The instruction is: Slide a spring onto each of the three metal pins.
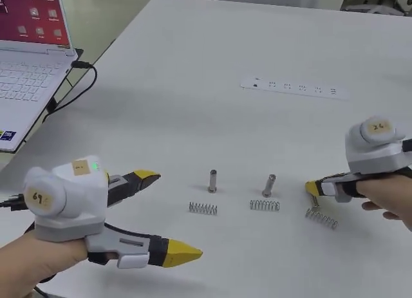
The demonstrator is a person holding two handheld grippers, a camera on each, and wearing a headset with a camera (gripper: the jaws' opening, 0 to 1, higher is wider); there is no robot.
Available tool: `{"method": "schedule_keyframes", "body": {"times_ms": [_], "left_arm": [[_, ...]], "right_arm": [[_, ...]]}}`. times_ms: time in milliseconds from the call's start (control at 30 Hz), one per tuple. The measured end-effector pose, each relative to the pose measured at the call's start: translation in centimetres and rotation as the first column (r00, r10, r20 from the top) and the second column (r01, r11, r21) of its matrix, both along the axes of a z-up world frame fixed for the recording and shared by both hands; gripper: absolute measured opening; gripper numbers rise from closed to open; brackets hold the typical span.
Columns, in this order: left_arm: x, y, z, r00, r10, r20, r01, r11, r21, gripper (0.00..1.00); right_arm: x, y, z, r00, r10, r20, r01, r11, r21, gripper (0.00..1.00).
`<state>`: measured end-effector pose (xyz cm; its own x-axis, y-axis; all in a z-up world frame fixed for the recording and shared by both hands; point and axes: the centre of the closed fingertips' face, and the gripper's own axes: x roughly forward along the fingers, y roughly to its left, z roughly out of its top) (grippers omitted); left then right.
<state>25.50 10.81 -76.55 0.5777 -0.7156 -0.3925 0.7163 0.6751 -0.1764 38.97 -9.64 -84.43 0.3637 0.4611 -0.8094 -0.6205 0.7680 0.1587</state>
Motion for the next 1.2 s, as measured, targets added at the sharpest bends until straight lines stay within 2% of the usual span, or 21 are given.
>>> {"method": "schedule_keyframes", "body": {"times_ms": [133,233,300,467,667,800,1200], "left_arm": [[-0.1,-0.1,-0.1,1.0,0.002,-0.003,-0.002,1.0,-0.002,0.95],[-0.1,-0.2,-0.1,1.0,0.004,-0.005,-0.004,1.0,-0.009,0.95],[0.0,0.0,-0.2,1.0,0.014,0.006,-0.014,1.0,-0.002,0.95],[-0.1,0.2,-0.1,1.0,0.017,-0.002,-0.017,1.0,-0.003,0.95],[-0.1,0.1,-0.3,1.0,0.013,-0.007,-0.013,1.0,-0.003,0.95],[-0.1,0.0,-0.4,1.0,0.01,-0.008,-0.01,1.0,-0.001,0.95],[0.0,-0.3,-0.4,1.0,0.003,-0.008,-0.003,1.0,0.0,0.95]], "right_arm": [[-0.1,0.0,-0.4,0.999,0.037,0.015,-0.036,0.998,-0.056,0.1],[0.0,0.3,-0.4,0.999,0.034,0.014,-0.033,0.998,-0.057,0.09],[0.0,0.3,-0.4,0.999,0.043,0.019,-0.041,0.997,-0.066,0.09],[0.0,0.2,-0.5,0.998,0.06,0.035,-0.057,0.995,-0.085,0.06],[0.0,-0.1,-0.4,1.0,0.022,0.021,-0.021,0.999,-0.043,0.05],[-0.1,-0.3,0.1,0.999,0.017,0.033,-0.016,1.0,-0.027,0.05],[-0.5,-1.0,1.9,0.993,0.036,0.111,-0.037,0.999,0.014,0.05]]}}
